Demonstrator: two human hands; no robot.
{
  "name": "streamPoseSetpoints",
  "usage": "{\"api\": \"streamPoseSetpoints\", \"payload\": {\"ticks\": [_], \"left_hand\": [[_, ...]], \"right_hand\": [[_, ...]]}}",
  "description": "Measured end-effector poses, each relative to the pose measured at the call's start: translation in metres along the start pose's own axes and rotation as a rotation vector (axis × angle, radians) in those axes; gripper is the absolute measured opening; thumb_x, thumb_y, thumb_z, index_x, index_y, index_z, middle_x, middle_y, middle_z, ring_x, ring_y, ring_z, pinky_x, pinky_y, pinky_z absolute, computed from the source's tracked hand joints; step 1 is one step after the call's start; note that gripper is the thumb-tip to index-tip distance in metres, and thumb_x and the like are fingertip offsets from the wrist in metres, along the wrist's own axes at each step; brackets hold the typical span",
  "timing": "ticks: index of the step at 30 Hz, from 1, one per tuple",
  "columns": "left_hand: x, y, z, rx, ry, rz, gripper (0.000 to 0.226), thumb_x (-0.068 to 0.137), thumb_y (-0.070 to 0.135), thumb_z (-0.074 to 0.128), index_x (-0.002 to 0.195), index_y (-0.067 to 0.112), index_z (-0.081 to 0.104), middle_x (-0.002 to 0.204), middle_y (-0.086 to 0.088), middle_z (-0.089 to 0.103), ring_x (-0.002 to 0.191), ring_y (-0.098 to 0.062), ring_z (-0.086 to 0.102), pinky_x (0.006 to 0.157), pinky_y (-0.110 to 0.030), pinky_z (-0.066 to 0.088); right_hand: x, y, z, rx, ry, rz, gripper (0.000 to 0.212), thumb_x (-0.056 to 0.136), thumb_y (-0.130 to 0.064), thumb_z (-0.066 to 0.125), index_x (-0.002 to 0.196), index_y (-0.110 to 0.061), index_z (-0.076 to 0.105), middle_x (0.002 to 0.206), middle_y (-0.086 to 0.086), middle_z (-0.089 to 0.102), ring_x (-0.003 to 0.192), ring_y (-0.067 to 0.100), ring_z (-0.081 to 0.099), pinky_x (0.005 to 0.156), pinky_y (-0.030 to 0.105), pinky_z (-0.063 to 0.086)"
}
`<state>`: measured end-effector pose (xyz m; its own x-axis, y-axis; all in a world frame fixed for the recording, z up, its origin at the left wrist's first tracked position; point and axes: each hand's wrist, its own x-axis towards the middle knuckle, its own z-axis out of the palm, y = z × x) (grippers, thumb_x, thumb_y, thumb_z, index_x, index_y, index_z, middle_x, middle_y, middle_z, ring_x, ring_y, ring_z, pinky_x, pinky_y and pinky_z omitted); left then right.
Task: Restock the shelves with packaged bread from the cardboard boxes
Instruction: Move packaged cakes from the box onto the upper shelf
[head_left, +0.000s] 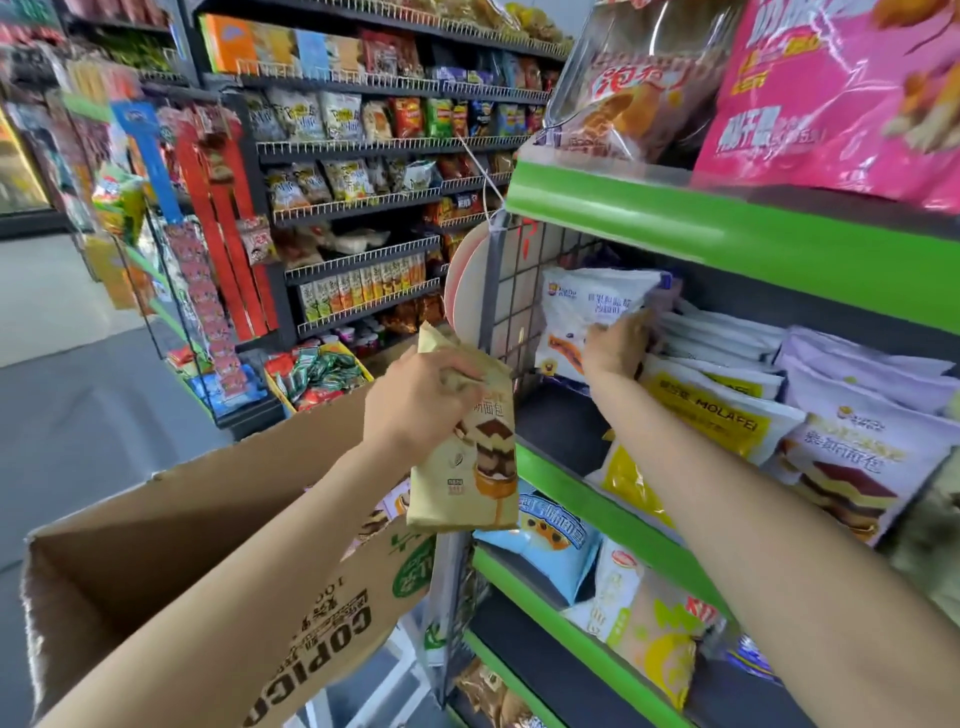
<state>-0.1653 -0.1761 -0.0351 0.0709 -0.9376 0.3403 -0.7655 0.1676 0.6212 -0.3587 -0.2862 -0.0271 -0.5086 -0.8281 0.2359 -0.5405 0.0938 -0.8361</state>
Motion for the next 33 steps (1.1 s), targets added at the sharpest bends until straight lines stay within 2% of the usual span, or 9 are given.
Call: {"api": "streamPoseSetpoints", "payload": {"ticks": [6, 11, 15, 16, 19, 22, 26, 29, 33], "left_hand": [[0.006, 0.008, 0.003, -0.067, 0.008, 0.038, 0.007, 0.081, 0.042, 0.065, 0.088, 0.043, 0.065, 0.097, 0.010, 0.068, 0.071, -0.011, 0.058, 0.063, -0.027, 0.047], [0.004, 0.019, 0.013, -0.103, -0.010, 0.072, 0.008, 0.082, 0.040, 0.066, 0.089, 0.041, 0.066, 0.080, 0.008, 0.063, 0.051, -0.001, 0.038, 0.051, -0.020, 0.033], [0.002, 0.025, 0.018, -0.070, -0.019, 0.085, 0.012, 0.083, 0.040, 0.066, 0.094, 0.036, 0.068, 0.059, 0.019, 0.042, 0.060, -0.010, 0.042, 0.059, -0.023, 0.035], [0.001, 0.025, 0.019, -0.067, -0.019, 0.087, 0.012, 0.082, 0.040, 0.066, 0.094, 0.037, 0.068, 0.060, 0.019, 0.042, 0.061, -0.011, 0.044, 0.060, -0.024, 0.036], [0.003, 0.026, 0.022, -0.080, -0.011, 0.095, 0.013, 0.082, 0.041, 0.066, 0.095, 0.038, 0.068, 0.068, 0.012, 0.052, 0.061, -0.012, 0.047, 0.061, -0.025, 0.038], [0.003, 0.028, 0.023, -0.084, -0.023, 0.117, 0.014, 0.082, 0.044, 0.065, 0.095, 0.040, 0.067, 0.088, 0.009, 0.066, 0.058, -0.009, 0.043, 0.061, -0.024, 0.038], [0.004, 0.033, 0.020, -0.108, -0.051, 0.127, 0.013, 0.080, 0.049, 0.064, 0.092, 0.044, 0.065, 0.104, 0.010, 0.068, 0.064, -0.013, 0.055, 0.064, -0.026, 0.046], [0.001, 0.037, 0.017, -0.117, -0.018, 0.143, 0.011, 0.080, 0.049, 0.065, 0.090, 0.046, 0.064, 0.106, 0.009, 0.067, 0.074, -0.011, 0.060, 0.072, -0.030, 0.051], [-0.009, 0.051, 0.011, -0.257, -0.032, 0.157, 0.010, 0.078, 0.050, 0.067, 0.087, 0.045, 0.065, 0.106, 0.015, 0.067, 0.080, -0.014, 0.066, 0.076, -0.037, 0.055]], "right_hand": [[-0.004, 0.013, 0.008, -0.044, 0.025, 0.005, 0.085, 0.087, -0.001, 0.061, 0.147, 0.006, 0.001, 0.152, 0.026, 0.012, 0.140, 0.035, 0.026, 0.108, 0.030, 0.027], [-0.022, 0.026, 0.007, -0.190, 0.269, -0.347, 0.072, 0.088, 0.013, 0.039, 0.146, 0.008, -0.004, 0.155, 0.028, -0.001, 0.145, 0.034, 0.009, 0.117, 0.028, 0.010], [-0.020, 0.026, -0.004, -0.360, 0.234, -0.569, 0.097, 0.079, 0.023, 0.044, 0.151, -0.021, -0.005, 0.156, 0.024, -0.008, 0.143, 0.044, 0.003, 0.099, 0.047, 0.048], [-0.018, 0.023, -0.007, -0.519, 0.173, -0.588, 0.103, 0.078, 0.020, 0.050, 0.150, -0.028, -0.005, 0.157, 0.020, -0.012, 0.143, 0.044, -0.004, 0.101, 0.052, 0.044], [-0.009, 0.020, -0.008, -0.961, 0.052, -0.653, 0.097, 0.082, -0.009, 0.063, 0.152, -0.024, -0.003, 0.157, 0.011, -0.021, 0.144, 0.034, -0.019, 0.114, 0.059, 0.001], [0.001, 0.026, -0.004, -1.120, -0.156, -0.588, 0.070, 0.097, -0.016, 0.038, 0.151, -0.013, -0.006, 0.159, 0.007, -0.010, 0.147, 0.025, -0.010, 0.118, 0.048, -0.004], [0.010, 0.019, -0.015, -0.961, -0.292, -0.591, 0.063, 0.098, -0.006, 0.030, 0.149, -0.005, -0.006, 0.159, 0.011, -0.007, 0.148, 0.024, -0.006, 0.120, 0.037, -0.002], [-0.007, 0.002, -0.035, -0.598, -0.328, -0.647, 0.069, 0.093, 0.007, 0.036, 0.150, -0.005, -0.001, 0.159, 0.010, -0.006, 0.148, 0.023, -0.003, 0.119, 0.032, 0.004], [-0.049, 0.001, -0.077, 0.079, -0.393, -0.372, 0.041, 0.101, -0.026, 0.039, 0.139, -0.011, 0.042, 0.141, 0.012, 0.047, 0.129, 0.026, 0.045, 0.103, 0.035, 0.037]]}}
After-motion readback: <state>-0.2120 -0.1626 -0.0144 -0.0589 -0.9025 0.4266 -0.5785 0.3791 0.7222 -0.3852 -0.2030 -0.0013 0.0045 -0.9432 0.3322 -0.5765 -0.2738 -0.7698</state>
